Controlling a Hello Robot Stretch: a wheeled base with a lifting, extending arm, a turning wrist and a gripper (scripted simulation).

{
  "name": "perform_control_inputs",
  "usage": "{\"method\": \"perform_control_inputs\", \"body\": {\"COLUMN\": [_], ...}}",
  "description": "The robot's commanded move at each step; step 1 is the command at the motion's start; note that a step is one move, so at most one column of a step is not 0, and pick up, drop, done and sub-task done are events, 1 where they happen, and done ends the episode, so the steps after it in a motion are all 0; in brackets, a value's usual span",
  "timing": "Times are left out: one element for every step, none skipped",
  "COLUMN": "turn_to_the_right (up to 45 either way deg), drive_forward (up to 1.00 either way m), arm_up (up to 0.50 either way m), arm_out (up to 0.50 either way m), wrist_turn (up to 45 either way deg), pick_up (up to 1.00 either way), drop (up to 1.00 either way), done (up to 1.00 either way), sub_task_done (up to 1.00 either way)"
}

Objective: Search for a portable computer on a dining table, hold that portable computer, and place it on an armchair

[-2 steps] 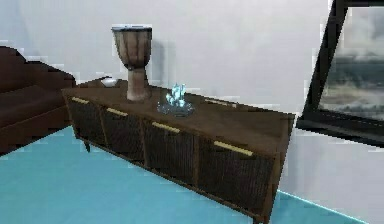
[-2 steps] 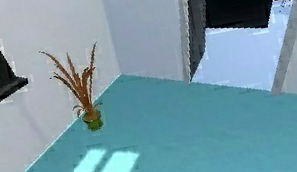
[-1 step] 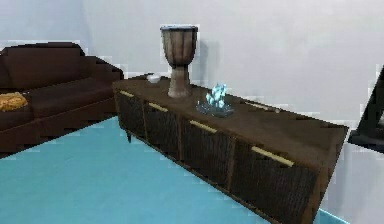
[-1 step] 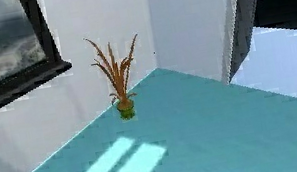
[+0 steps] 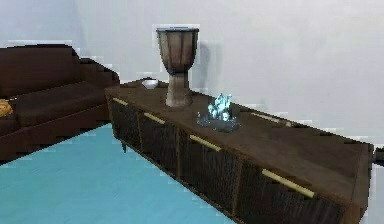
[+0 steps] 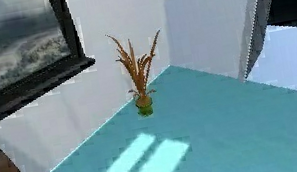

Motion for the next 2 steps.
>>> {"method": "perform_control_inputs", "body": {"turn_to_the_right": [-45.0, -3.0], "drive_forward": [0.0, 0.0], "arm_up": [0.0, 0.0], "arm_out": [0.0, 0.0], "wrist_turn": [0.0, 0.0], "pick_up": [0.0, 0.0], "drop": [0.0, 0.0], "done": [0.0, 0.0], "sub_task_done": [0.0, 0.0]}}
